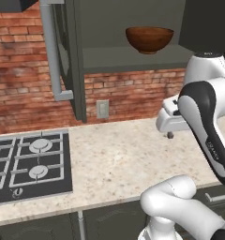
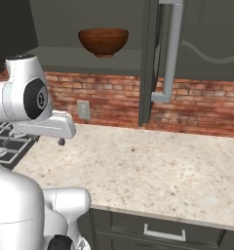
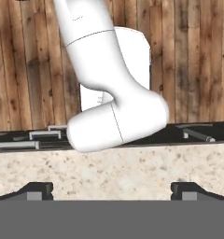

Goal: Pick up the bowls from the cabinet and place each bowl in front of a stool on the dining counter.

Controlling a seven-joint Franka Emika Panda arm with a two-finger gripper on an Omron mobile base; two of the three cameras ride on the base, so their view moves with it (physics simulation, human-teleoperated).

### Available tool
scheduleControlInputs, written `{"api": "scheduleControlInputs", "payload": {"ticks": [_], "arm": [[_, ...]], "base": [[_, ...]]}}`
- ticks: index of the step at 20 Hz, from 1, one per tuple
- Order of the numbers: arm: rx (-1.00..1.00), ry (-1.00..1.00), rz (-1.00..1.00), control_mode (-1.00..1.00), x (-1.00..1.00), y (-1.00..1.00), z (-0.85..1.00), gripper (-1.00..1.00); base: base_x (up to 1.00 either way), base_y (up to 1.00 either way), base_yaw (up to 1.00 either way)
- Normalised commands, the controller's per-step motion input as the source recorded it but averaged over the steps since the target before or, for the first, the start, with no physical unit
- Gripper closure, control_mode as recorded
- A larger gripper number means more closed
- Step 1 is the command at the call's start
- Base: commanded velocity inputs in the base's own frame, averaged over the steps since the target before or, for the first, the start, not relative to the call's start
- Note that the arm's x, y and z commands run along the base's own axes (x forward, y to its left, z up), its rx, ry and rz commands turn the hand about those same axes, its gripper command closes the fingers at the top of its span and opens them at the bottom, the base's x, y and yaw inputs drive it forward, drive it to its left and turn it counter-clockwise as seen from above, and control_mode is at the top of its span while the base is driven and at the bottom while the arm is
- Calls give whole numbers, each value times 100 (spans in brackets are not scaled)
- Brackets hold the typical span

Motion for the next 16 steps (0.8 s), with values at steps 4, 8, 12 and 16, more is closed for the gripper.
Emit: {"api": "scheduleControlInputs", "payload": {"ticks": [4, 8, 12, 16], "arm": [[-3, -37, 18, -100, 3, 0, 31, -100], [-16, -36, 15, -100, 6, 3, 55, -100], [-34, -12, 6, -100, 18, 0, 79, -100], [-24, 3, 1, -100, 30, 0, 90, -100]], "base": [[0, 0, 0], [0, 0, 0], [0, 0, 0], [0, 0, 0]]}}
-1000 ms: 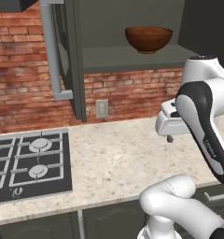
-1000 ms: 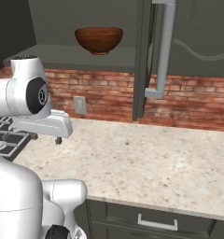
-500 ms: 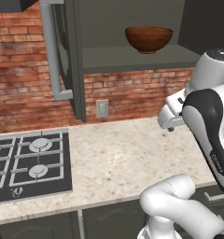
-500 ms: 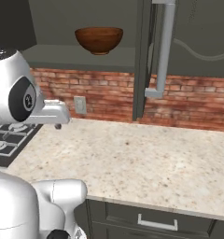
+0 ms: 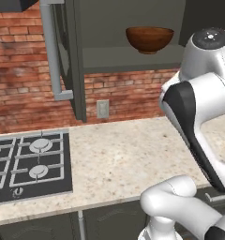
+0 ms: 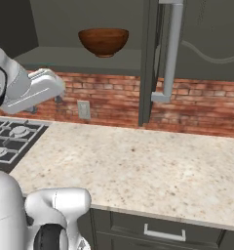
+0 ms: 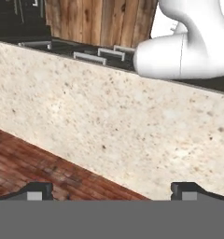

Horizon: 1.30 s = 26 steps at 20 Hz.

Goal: Pick up the bowls from the cabinet and place each bowl in front of a stool on the dining counter.

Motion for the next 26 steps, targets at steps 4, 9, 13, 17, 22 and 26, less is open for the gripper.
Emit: {"api": "scheduleControlInputs", "payload": {"ticks": [4, 9, 13, 17, 22, 26], "arm": [[-12, 2, 0, -100, 59, 0, 45, -100], [-26, -2, 0, -100, 39, 14, 0, -100], [-12, -14, -2, -100, 13, 1, 0, -100], [28, -11, -9, -100, -2, -25, 3, -100], [56, -4, -15, -100, 0, -7, 2, -100], [80, 2, -33, -100, 0, 0, -2, -100]], "base": [[0, 0, 0], [0, 0, 0], [0, 0, 0], [0, 0, 0], [0, 0, 0], [0, 0, 0]]}}
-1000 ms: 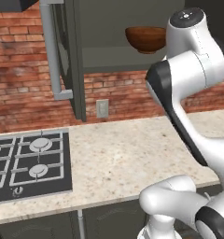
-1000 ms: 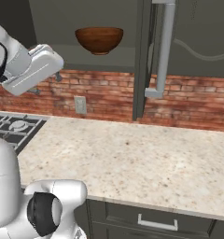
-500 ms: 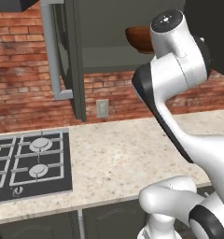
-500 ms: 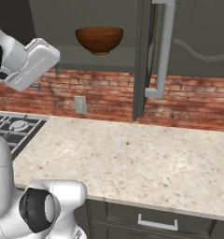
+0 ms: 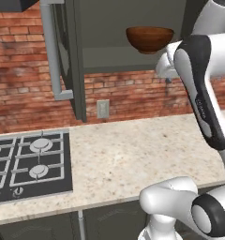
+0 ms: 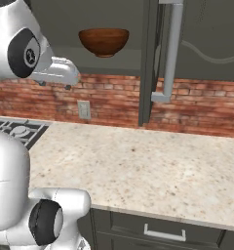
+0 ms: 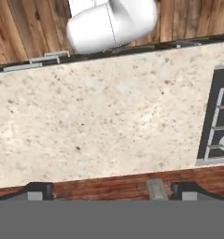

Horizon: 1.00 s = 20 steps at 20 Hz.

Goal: Pick up the bowls from the cabinet and place each bowl in front of a stool on the dining counter.

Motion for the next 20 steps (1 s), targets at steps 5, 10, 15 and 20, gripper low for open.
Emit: {"api": "scheduleControlInputs", "payload": {"ticks": [5, 10, 15, 20], "arm": [[86, 2, -42, -100, 0, -2, -2, -100], [65, -3, -69, -100, -12, -8, -14, -100], [42, -15, -83, -100, -1, 0, -32, -100], [38, -11, -43, -100, 37, -26, 27, -100]], "base": [[0, 0, 0], [0, 0, 0], [0, 0, 0], [0, 0, 0]]}}
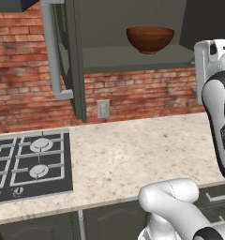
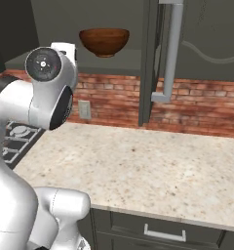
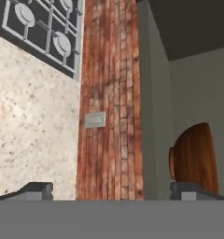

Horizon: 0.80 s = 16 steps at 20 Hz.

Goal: Pick up the bowls from the cabinet and place each bowl in front of a stool on the dining counter.

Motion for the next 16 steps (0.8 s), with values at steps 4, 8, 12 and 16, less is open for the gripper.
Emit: {"api": "scheduleControlInputs", "payload": {"ticks": [4, 8, 12, 16], "arm": [[18, -5, -2, -100, 15, -31, 42, -100], [-2, -2, 8, -100, 22, -30, 27, -100], [-7, 0, 15, -100, 48, -8, 39, -100], [-5, 0, 10, -100, 54, -7, 25, -100]], "base": [[0, 0, 0], [0, 0, 0], [0, 0, 0], [0, 0, 0]]}}
